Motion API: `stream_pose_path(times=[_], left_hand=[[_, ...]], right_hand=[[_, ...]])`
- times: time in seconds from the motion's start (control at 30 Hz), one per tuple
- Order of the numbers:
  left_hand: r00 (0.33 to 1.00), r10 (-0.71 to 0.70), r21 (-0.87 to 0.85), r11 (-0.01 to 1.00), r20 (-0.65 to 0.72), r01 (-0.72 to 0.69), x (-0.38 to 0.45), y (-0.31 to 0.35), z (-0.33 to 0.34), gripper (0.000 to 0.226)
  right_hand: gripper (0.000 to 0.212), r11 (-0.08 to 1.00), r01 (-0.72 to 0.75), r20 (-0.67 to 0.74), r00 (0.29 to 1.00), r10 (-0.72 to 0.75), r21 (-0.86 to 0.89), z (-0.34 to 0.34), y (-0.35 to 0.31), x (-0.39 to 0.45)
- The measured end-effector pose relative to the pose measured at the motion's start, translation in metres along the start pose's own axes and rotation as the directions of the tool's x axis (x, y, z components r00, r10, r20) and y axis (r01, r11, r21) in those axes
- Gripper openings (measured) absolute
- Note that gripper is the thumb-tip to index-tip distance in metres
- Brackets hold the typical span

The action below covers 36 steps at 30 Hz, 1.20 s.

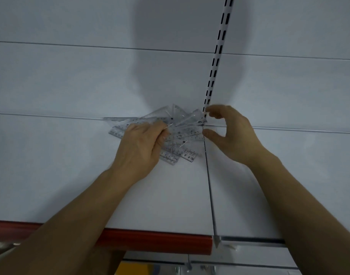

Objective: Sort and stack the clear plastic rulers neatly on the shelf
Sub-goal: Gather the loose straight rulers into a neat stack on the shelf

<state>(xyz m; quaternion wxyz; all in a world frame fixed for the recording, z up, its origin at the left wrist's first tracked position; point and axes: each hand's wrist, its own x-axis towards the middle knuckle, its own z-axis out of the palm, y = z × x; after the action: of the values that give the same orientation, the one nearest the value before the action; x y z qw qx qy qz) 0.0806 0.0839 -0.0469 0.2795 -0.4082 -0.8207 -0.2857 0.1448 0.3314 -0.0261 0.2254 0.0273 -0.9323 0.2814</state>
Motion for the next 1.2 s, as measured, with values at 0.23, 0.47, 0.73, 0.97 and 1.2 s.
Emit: stream_pose_path(times=[0.23,0.47,0.73,0.97,1.2], left_hand=[[0.999,-0.029,-0.037,0.999,0.025,0.03,-0.002,-0.004,-0.001,0.036],[1.0,-0.023,-0.102,0.994,0.019,0.025,-0.004,0.001,-0.01,0.037],[0.983,0.155,-0.129,0.981,0.099,-0.141,0.011,0.025,-0.025,0.042],[0.895,0.407,-0.15,0.911,0.18,-0.384,0.061,0.096,0.014,0.044],[0.798,0.565,-0.278,0.817,0.209,-0.506,0.097,0.208,0.104,0.053]], right_hand=[[0.039,0.979,-0.067,0.153,0.983,0.097,-0.191,0.014,0.024,0.002],[0.02,0.977,-0.128,-0.054,0.991,0.121,-0.173,0.002,0.02,-0.004],[0.008,0.86,-0.375,-0.121,0.891,0.437,0.347,-0.06,-0.011,-0.035],[0.017,0.829,-0.451,-0.272,0.795,0.541,0.33,-0.123,0.05,-0.1],[0.015,0.83,-0.474,-0.44,0.703,0.558,0.295,-0.22,0.136,-0.178]])
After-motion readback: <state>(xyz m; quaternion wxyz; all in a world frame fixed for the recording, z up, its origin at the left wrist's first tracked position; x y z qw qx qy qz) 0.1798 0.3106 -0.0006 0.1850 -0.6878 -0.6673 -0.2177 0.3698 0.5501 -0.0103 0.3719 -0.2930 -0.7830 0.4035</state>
